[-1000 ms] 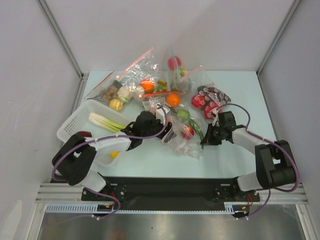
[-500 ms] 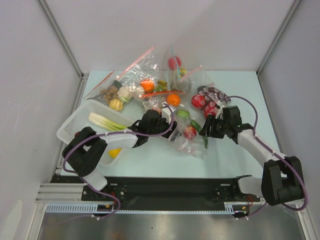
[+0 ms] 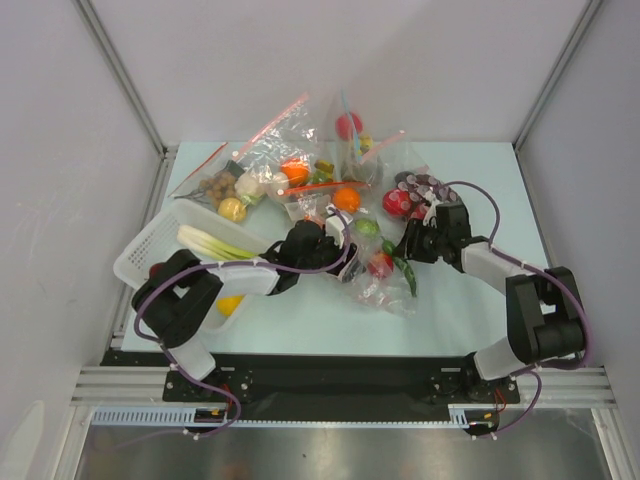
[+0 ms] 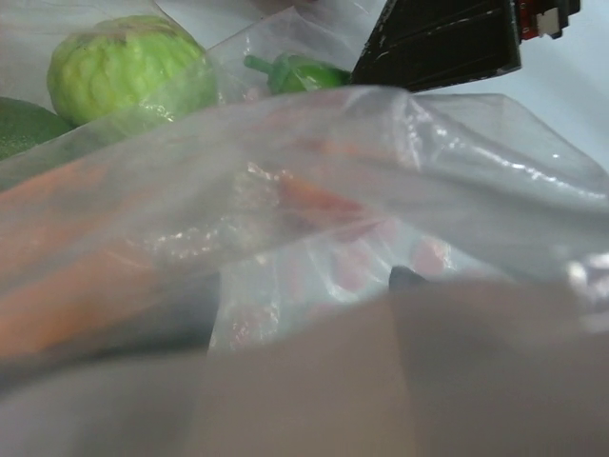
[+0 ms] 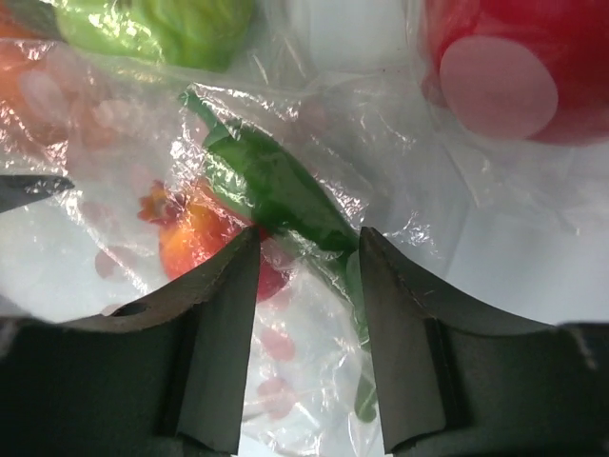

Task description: Open the zip-top bag and remove the fake food

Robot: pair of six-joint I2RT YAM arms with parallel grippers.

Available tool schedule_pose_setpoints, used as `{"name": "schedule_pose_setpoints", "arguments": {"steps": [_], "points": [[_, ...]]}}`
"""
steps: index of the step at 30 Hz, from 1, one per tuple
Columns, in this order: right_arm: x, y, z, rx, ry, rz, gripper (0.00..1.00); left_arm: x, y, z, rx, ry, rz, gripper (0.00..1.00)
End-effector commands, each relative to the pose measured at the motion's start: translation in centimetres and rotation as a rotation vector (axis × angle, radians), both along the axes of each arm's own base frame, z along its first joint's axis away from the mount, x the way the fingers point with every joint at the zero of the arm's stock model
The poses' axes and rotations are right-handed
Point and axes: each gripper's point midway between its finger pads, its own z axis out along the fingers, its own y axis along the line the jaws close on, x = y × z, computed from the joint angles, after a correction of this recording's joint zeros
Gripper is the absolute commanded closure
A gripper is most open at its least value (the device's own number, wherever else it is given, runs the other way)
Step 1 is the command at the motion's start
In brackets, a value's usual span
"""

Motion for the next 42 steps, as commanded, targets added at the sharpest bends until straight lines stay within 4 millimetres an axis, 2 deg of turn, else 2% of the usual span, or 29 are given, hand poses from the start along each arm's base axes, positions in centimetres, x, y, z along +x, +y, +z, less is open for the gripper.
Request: {"name": "schedule_pose_setpoints", "arguments": {"steps": [1, 5, 8, 12, 17, 23, 28, 31, 40, 42], "points": [[3.0, 0.7, 2.2, 0.033, -0.113, 0.0, 0.51, 0.5, -2.0, 1.7, -0.062, -0.043, -0.043, 0.22], [2.4, 1.1, 1.1, 0.015, -0.084, 0.014, 0.59, 0.1, -3.0, 0.7, -0.048, -0.03, -0.064, 0.19], [1.1, 1.1, 0.0, 0.001, -0.031, 0.022, 0.67, -0.2, -3.4, -0.1, -0.038, -0.024, -0.069, 0.16], [0.0, 1.3, -1.0, -0.006, -0.001, 0.031, 0.76, -0.4, -3.7, 0.1, -0.072, -0.021, -0.062, 0.13], [-0.8, 1.7, -1.7, -0.01, 0.028, 0.044, 0.83, -0.3, -4.3, 0.2, -0.08, -0.029, -0.055, 0.11], [-1.9, 2.2, -2.4, -0.01, 0.058, 0.058, 0.91, 0.1, -4.9, -1.0, -0.036, -0.019, -0.035, 0.1], [-2.1, 2.4, -2.5, -0.003, 0.062, 0.06, 0.92, -0.2, -4.8, -1.3, -0.016, -0.042, -0.035, 0.07], [-2.2, 2.7, -2.6, 0.0, 0.067, 0.066, 0.92, -0.4, -5.5, -0.9, -0.034, -0.045, -0.052, 0.06], [-3.1, 2.6, -3.0, -0.004, 0.087, 0.071, 0.93, -0.5, -7.1, -1.9, -0.02, -0.034, -0.059, 0.02], [-3.2, 2.6, -3.1, -0.004, 0.088, 0.071, 0.93, -0.6, -7.0, -2.5, 0.001, -0.022, -0.057, 0.08]]}}
